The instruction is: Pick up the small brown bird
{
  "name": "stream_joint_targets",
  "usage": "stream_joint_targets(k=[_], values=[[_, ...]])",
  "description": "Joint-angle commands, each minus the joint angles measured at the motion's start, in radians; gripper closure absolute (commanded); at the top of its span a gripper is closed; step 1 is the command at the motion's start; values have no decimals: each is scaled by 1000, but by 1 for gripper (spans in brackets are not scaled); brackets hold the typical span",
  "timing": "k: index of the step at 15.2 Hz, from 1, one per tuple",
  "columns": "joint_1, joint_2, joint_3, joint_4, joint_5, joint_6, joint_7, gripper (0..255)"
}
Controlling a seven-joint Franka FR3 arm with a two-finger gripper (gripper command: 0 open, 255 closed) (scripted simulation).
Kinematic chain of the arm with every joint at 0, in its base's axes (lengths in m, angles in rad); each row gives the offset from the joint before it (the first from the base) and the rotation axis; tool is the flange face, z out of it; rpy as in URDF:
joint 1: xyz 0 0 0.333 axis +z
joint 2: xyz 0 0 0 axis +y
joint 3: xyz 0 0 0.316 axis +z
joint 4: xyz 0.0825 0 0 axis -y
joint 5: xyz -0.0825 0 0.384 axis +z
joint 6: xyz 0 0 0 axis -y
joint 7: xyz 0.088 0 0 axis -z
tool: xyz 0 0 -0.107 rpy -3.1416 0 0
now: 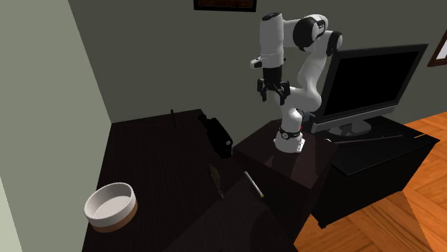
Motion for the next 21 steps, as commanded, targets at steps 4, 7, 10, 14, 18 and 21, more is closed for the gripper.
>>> stream_joint_targets(k=[4,7,10,14,18,21], values=[[14,76,-34,-23,-47,85,-102,0],[27,164,-66,-33,-88,174,-200,0],[41,264,-96,-30,-124,263,-293,0],[59,410,-130,-7,-161,381,-412,0],[76,566,-154,37,-185,491,-525,0],[85,687,-165,83,-196,566,-606,0]])
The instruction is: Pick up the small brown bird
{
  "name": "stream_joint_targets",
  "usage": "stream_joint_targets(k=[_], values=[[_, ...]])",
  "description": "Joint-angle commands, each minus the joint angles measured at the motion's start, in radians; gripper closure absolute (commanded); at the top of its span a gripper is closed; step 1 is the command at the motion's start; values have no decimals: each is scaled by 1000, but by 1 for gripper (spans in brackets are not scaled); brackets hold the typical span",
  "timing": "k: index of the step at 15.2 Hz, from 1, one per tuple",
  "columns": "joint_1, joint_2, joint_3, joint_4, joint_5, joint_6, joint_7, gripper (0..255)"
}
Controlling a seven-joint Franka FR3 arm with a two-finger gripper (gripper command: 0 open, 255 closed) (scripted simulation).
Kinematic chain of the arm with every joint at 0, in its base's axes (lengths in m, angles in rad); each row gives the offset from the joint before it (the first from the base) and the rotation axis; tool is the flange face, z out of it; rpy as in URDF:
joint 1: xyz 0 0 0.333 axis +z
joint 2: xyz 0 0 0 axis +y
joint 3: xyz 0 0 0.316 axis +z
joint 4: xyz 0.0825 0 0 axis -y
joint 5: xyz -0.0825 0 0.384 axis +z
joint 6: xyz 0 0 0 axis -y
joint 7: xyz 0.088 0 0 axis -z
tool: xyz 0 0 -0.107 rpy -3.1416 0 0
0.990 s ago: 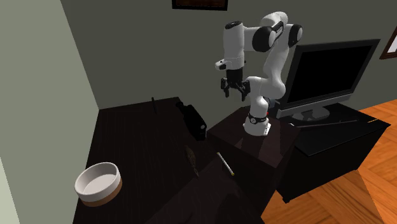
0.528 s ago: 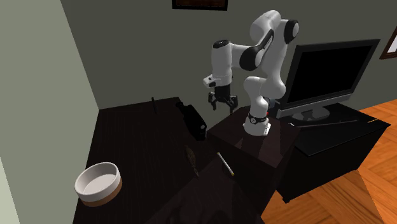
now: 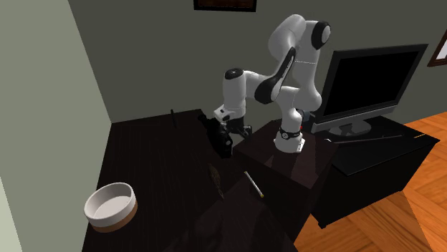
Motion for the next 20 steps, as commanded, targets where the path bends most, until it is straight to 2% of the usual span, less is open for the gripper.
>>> stream_joint_targets(k=[1,12,20], values=[[6,80,-5,28,-7,54,-55,0],[4,516,22,288,-35,250,-303,0],[-3,608,30,299,-32,330,-304,0]])
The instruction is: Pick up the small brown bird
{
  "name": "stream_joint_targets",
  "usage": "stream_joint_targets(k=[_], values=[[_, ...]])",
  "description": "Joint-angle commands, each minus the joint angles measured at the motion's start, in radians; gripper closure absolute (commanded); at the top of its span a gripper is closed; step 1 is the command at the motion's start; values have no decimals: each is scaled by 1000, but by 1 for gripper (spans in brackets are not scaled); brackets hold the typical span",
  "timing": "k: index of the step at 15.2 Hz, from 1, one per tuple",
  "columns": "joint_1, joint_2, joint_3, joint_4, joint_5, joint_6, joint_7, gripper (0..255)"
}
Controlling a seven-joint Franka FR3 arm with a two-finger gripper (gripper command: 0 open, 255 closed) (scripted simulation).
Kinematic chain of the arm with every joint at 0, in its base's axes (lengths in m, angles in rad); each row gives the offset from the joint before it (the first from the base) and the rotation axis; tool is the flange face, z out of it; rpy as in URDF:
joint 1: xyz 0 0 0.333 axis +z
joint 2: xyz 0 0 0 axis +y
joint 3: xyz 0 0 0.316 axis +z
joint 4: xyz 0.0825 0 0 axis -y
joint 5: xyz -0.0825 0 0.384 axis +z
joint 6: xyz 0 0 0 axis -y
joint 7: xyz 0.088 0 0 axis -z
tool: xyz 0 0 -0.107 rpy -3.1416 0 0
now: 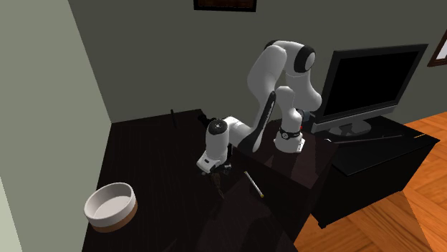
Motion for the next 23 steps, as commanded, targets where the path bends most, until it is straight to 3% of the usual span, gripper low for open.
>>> stream_joint_targets(k=[1,2,3,12,23], values=[[-2,16,1,-2,1,19,1,0],[-2,16,1,-2,1,19,1,0],[-3,19,1,2,2,18,0,255],[-2,17,1,-2,1,19,1,255],[7,-96,-7,5,-8,-100,-10,255]])
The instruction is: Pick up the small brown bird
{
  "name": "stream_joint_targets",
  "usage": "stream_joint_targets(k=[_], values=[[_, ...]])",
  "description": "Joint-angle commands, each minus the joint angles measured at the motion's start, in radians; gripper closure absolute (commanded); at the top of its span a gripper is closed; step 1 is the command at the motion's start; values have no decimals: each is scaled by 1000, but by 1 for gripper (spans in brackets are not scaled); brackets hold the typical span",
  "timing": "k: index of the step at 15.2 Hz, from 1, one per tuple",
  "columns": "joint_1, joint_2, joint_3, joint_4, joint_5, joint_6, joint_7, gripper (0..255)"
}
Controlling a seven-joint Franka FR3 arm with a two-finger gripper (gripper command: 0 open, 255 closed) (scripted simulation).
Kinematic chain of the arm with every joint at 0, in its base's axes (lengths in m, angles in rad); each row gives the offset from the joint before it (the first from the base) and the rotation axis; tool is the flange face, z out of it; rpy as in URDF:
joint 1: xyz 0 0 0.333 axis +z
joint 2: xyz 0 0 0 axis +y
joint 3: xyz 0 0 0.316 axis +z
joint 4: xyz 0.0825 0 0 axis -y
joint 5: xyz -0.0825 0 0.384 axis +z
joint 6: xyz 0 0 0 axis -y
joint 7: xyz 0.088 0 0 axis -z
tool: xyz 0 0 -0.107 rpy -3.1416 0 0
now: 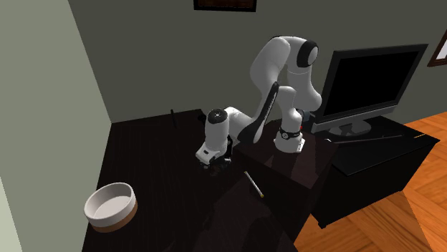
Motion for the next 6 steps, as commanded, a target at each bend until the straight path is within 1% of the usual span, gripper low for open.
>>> stream_joint_targets(k=[1,4,6], values=[[2,-22,-1,1,-2,-23,-1,255],[4,-49,-2,8,-4,-57,-4,255],[4,-50,-3,8,-5,-58,-4,255]])
